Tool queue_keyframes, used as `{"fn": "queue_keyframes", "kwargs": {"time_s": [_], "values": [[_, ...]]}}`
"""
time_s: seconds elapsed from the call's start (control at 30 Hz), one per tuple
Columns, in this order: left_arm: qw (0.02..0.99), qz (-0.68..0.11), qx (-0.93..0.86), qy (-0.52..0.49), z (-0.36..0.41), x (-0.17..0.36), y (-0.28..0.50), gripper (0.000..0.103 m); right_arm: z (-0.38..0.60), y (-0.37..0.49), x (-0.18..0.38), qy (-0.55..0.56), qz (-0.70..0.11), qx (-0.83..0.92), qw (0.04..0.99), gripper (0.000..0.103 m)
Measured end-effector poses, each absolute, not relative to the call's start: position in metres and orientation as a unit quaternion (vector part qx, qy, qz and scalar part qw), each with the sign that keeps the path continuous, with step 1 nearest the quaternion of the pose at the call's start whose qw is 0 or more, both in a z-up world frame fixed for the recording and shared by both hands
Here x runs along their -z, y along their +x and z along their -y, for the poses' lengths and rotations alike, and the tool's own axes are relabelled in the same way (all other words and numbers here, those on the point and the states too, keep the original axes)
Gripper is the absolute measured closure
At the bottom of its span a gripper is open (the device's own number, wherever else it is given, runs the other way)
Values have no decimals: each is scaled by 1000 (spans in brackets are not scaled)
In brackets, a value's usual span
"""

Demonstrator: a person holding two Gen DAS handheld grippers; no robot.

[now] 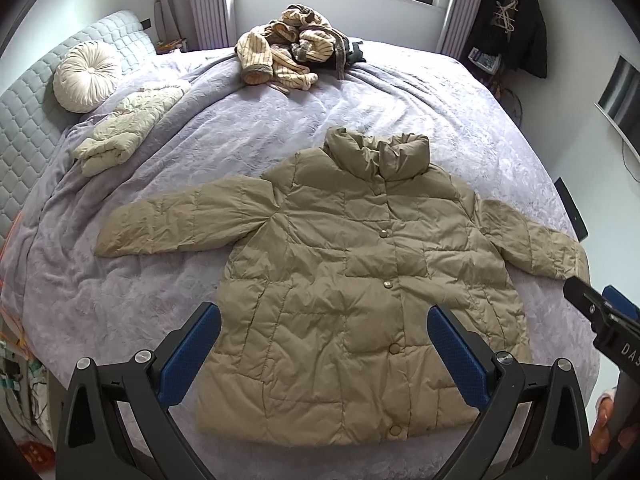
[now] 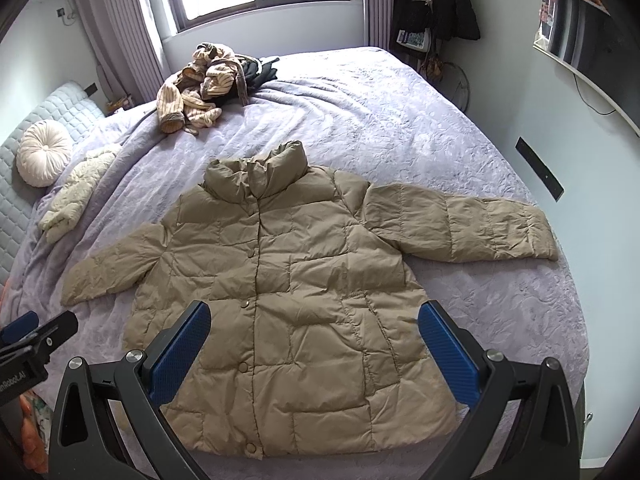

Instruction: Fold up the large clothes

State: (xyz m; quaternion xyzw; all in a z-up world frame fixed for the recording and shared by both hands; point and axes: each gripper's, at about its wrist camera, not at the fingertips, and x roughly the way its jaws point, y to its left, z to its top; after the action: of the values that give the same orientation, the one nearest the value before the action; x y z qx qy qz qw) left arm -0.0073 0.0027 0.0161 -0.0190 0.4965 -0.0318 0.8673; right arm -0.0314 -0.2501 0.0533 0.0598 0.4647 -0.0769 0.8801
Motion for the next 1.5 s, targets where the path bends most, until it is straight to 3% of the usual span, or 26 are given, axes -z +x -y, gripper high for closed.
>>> {"fn": "queue_keyframes", "kwargs": {"time_s": [1.5], "values": [[862,-507,18,-19,-12,-11,-13,0,246,-33,-54,55,-475,79,875,0]]}}
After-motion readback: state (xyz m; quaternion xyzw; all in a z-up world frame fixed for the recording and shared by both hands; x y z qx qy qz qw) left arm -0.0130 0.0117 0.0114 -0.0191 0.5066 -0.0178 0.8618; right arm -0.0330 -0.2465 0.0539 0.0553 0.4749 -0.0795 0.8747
